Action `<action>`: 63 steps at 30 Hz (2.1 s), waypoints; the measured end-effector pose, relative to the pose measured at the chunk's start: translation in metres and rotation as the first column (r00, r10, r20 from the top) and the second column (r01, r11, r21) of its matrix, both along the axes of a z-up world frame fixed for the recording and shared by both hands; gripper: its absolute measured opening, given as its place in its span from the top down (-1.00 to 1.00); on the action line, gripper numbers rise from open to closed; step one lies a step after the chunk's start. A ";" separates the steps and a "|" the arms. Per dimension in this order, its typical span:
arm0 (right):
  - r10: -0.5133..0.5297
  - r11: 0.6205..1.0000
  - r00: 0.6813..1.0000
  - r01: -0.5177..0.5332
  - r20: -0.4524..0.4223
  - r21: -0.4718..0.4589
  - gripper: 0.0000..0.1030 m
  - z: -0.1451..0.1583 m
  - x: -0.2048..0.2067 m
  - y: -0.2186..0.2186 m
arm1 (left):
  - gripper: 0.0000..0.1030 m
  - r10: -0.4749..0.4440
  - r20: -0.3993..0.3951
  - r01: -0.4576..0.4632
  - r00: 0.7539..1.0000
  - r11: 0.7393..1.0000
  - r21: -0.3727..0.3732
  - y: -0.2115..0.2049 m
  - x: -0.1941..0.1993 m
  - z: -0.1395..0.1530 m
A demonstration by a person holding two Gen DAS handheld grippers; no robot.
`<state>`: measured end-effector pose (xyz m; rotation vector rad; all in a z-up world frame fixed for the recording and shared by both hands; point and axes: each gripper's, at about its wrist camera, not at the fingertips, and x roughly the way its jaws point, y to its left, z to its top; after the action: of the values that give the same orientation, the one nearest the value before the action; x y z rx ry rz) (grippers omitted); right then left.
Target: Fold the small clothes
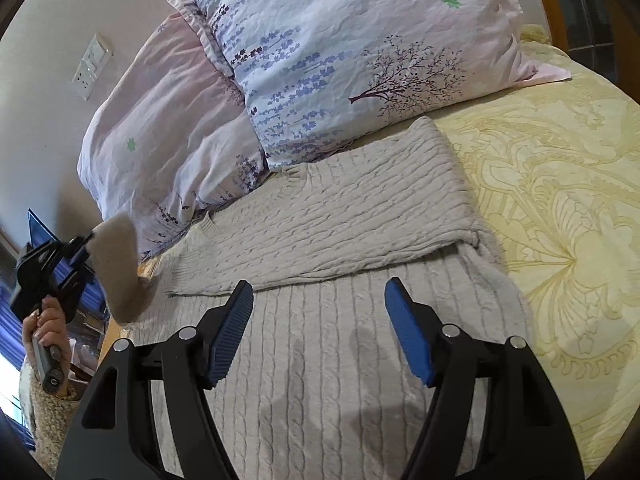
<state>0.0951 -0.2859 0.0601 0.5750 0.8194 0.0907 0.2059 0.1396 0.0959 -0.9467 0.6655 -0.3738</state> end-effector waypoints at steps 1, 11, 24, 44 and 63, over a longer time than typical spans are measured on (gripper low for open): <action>0.000 1.000 1.000 0.000 -0.003 0.001 -0.36 -0.001 -0.001 -0.001 | 0.87 -0.021 -0.009 0.021 1.000 1.000 0.000 -0.013 0.004 -0.005; 0.025 1.000 0.999 -0.025 -0.028 -0.019 -0.36 -0.002 0.001 -0.004 | 0.68 -0.233 -0.228 0.259 0.945 0.962 0.090 -0.129 0.015 -0.085; 0.380 0.899 0.924 -0.359 0.037 -0.251 -0.31 0.036 0.045 0.094 | 0.10 -0.139 -0.152 0.184 0.979 0.919 0.347 -0.026 -0.030 -0.046; 0.671 0.472 0.731 -0.549 -0.124 -0.690 0.75 -0.017 0.106 0.286 | 0.25 -0.036 -0.274 0.165 0.961 0.871 0.462 0.009 -0.019 -0.077; 0.018 0.929 0.992 0.031 -0.128 0.368 0.10 -0.040 0.069 0.002 | -0.02 -0.035 -0.255 0.162 0.966 0.854 0.495 0.000 -0.022 -0.074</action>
<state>0.1644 -0.2838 0.0203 0.9473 0.9337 0.2062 0.1840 0.1394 0.0218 -0.4447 0.9794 -0.1554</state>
